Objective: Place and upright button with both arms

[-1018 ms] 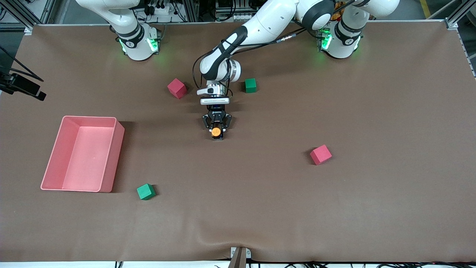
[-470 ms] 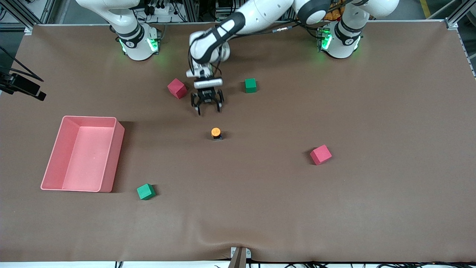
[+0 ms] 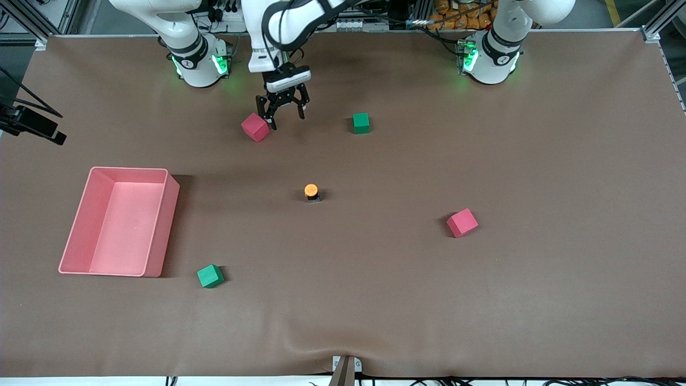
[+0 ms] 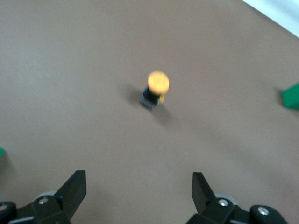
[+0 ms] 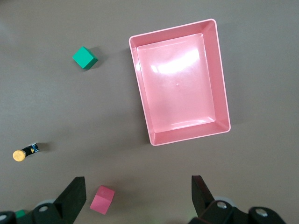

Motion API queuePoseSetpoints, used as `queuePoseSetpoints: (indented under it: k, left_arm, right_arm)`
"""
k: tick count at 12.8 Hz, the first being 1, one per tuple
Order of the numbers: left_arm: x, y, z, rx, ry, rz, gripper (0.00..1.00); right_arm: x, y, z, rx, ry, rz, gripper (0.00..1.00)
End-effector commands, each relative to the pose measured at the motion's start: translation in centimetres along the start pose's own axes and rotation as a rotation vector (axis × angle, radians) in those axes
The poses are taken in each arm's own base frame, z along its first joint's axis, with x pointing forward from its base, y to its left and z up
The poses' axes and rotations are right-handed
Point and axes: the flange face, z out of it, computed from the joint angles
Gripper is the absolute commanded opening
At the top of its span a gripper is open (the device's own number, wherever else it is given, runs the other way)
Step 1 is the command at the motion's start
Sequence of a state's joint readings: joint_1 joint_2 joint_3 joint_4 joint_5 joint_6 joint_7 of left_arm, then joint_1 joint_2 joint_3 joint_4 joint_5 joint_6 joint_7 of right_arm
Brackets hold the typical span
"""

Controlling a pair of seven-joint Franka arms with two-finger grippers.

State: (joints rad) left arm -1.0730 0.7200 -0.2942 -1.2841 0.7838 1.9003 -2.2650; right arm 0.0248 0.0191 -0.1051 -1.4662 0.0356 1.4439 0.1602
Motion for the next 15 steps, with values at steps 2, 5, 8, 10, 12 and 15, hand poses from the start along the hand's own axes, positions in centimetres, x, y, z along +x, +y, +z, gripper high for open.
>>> queuePoseSetpoints:
  k: [2, 5, 8, 10, 12, 15]
  left_arm:
    - [15.6, 2.1, -1.2, 0.105, -0.101, -0.064, 1.0]
    - [31.3, 1.6, -1.1, 0.149, -0.205, -0.026, 1.0]
    - [46.4, -2.0, 0.6, 0.162, -0.3, -0.142, 1.0]
    - [53.2, -6.0, 2.2, 0.239, -0.33, -0.129, 1.0]
    - [58.2, -10.1, 3.4, 0.311, -0.373, 0.028, 1.0]
    - [65.3, -16.5, 4.9, 0.342, -0.461, 0.25, 1.0]
  right_arm:
    - [0.1, 0.1, -0.3, -0.016, -0.004, -0.009, 1.0]
    - [0.1, 0.1, -0.3, -0.016, -0.004, -0.009, 1.0]
    - [0.1, 0.2, -0.3, -0.016, -0.004, -0.007, 1.0]
    - [0.1, 0.1, -0.3, -0.016, -0.004, -0.009, 1.0]
    - [0.1, 0.1, -0.3, -0.016, -0.005, -0.009, 1.0]
    - [0.0, 0.1, -0.4, -0.016, -0.004, -0.009, 1.0]
